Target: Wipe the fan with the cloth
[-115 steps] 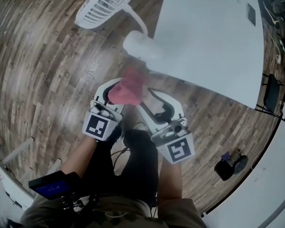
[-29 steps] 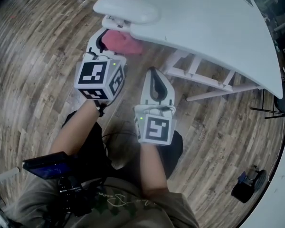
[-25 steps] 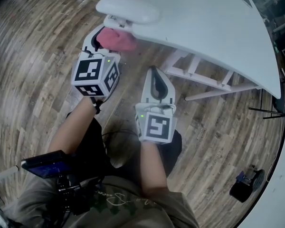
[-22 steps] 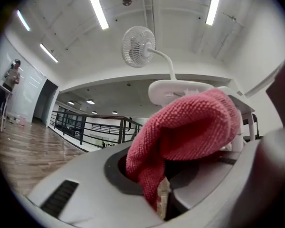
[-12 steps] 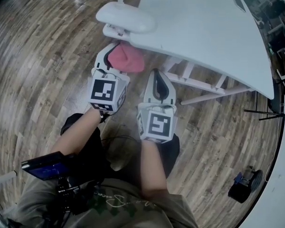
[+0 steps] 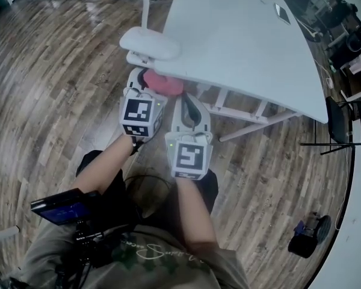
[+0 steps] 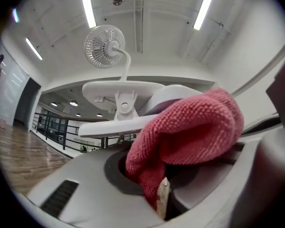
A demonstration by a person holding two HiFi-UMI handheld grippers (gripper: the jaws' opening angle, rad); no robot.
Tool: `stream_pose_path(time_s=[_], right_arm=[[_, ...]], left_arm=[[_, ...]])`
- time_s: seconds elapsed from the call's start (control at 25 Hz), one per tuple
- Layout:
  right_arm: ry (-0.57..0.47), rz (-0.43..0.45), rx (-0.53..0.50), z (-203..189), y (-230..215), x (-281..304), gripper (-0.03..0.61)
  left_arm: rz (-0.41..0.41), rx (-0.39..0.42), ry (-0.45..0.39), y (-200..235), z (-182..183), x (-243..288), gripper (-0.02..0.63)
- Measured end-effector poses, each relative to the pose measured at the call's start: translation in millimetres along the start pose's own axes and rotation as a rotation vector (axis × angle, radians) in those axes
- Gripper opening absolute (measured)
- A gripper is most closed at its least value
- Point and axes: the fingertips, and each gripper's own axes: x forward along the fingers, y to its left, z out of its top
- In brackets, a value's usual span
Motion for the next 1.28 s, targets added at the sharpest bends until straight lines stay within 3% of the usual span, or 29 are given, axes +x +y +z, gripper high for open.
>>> stream_pose_path(time_s=[0.32,0.64,0.8,0.96,1.16,1.28], right_arm=[[-0.019,-0.022,0.023,-0.9,-13.8,-7.0,-0.003],[0.001,-0.015,0.047,-10.7,-8.4,-6.9,-0.003],[0.011,-0.007,0.044,-15.2,-0.1,-5.0,-0.003],[0.024,-0.003,0.037,-16.4,-0.7,-2.3,-0.003],[0.025,-0.003,0.056,-22.6,2.3,-0.7,-0.003],[0.031,0.005,0.056,-26.6,5.9,3.4,-0.003]], left_arm=[[0.054,-0.055,0.023,29.9,-7.3,-4.6,0.084],[0.101,-0.058,0.036,59.5,-13.2,-12.5,0.084],[0.097,-0.01,0.032,68.8,-13.5,-12.0,0.084],[0.139,-0.048,0.03,89.1,-17.5,-13.0,0.084],[0.17,-0.013,0.033,111.5,-20.6,-19.9,0.084],[0.213,-0.044,0.023,133.1,-20.5,-27.7,0.084]])
